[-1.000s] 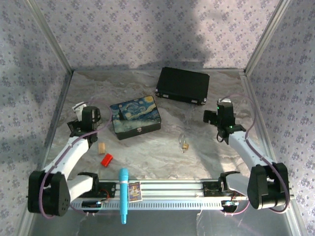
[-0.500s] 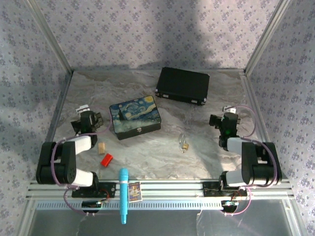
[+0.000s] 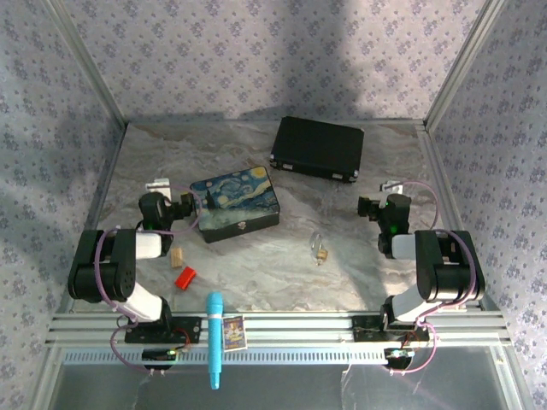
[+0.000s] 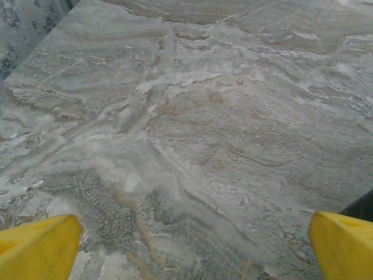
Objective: Unlock the padlock with the key
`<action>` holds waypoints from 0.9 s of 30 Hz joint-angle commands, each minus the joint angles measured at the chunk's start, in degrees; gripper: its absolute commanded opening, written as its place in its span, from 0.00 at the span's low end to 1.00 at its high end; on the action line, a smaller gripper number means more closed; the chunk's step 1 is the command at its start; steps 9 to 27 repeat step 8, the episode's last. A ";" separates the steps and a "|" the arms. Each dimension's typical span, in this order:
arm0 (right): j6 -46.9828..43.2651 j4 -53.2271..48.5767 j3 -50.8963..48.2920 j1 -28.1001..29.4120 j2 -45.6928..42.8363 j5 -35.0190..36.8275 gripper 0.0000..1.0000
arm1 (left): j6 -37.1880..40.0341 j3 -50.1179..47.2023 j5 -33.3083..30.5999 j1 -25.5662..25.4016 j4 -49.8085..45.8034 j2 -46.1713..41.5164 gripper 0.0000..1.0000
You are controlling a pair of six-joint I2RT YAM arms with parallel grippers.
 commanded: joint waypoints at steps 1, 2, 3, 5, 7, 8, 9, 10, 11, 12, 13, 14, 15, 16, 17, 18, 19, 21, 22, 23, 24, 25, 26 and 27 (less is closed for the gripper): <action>-1.22 1.46 1.04 0.11 0.19 -0.68 0.99 | 1.03 0.20 2.16 0.50 2.68 0.18 1.00; -1.18 1.47 1.11 0.11 0.14 -0.64 0.99 | 0.98 0.16 2.23 0.48 2.73 0.24 1.00; -1.08 1.20 1.25 -0.06 0.25 -1.14 0.99 | 0.98 0.16 2.16 0.46 2.66 0.27 1.00; -1.13 1.10 1.34 -0.15 0.24 -1.19 0.99 | 1.02 0.22 2.15 0.49 2.70 0.16 1.00; -1.18 1.56 1.06 -0.13 0.20 -1.32 0.99 | 1.06 0.15 2.07 0.48 2.71 0.24 1.00; -1.42 1.26 1.18 -0.05 0.19 -1.59 0.99 | 1.03 0.23 2.11 0.51 2.71 0.25 1.00; -1.42 1.26 1.18 -0.05 0.19 -1.59 0.99 | 1.03 0.23 2.11 0.51 2.71 0.25 1.00; -1.42 1.26 1.18 -0.05 0.19 -1.59 0.99 | 1.03 0.23 2.11 0.51 2.71 0.25 1.00; -1.42 1.26 1.18 -0.05 0.19 -1.59 0.99 | 1.03 0.23 2.11 0.51 2.71 0.25 1.00; -1.42 1.26 1.18 -0.05 0.19 -1.59 0.99 | 1.03 0.23 2.11 0.51 2.71 0.25 1.00; -1.42 1.26 1.18 -0.05 0.19 -1.59 0.99 | 1.03 0.23 2.11 0.51 2.71 0.25 1.00; -1.42 1.26 1.18 -0.05 0.19 -1.59 0.99 | 1.03 0.23 2.11 0.51 2.71 0.25 1.00; -1.42 1.26 1.18 -0.05 0.19 -1.59 0.99 | 1.03 0.23 2.11 0.51 2.71 0.25 1.00; -1.42 1.26 1.18 -0.05 0.19 -1.59 0.99 | 1.03 0.23 2.11 0.51 2.71 0.25 1.00; -1.42 1.26 1.18 -0.05 0.19 -1.59 0.99 | 1.03 0.23 2.11 0.51 2.71 0.25 1.00; -1.42 1.26 1.18 -0.05 0.19 -1.59 0.99 | 1.03 0.23 2.11 0.51 2.71 0.25 1.00; -1.42 1.26 1.18 -0.05 0.19 -1.59 0.99 | 1.03 0.23 2.11 0.51 2.71 0.25 1.00; -1.42 1.26 1.18 -0.05 0.19 -1.59 0.99 | 1.03 0.23 2.11 0.51 2.71 0.25 1.00; -1.42 1.26 1.18 -0.05 0.19 -1.59 0.99 | 1.03 0.23 2.11 0.51 2.71 0.25 1.00; -1.42 1.26 1.18 -0.05 0.19 -1.59 0.99 | 1.03 0.23 2.11 0.51 2.71 0.25 1.00; -1.42 1.26 1.18 -0.05 0.19 -1.59 0.99 | 1.03 0.23 2.11 0.51 2.71 0.25 1.00; -1.42 1.26 1.18 -0.05 0.19 -1.59 0.99 | 1.03 0.23 2.11 0.51 2.71 0.25 1.00; -1.42 1.26 1.18 -0.05 0.19 -1.59 0.99 | 1.03 0.23 2.11 0.51 2.71 0.25 1.00; -1.42 1.26 1.18 -0.05 0.19 -1.59 0.99 | 1.03 0.23 2.11 0.51 2.71 0.25 1.00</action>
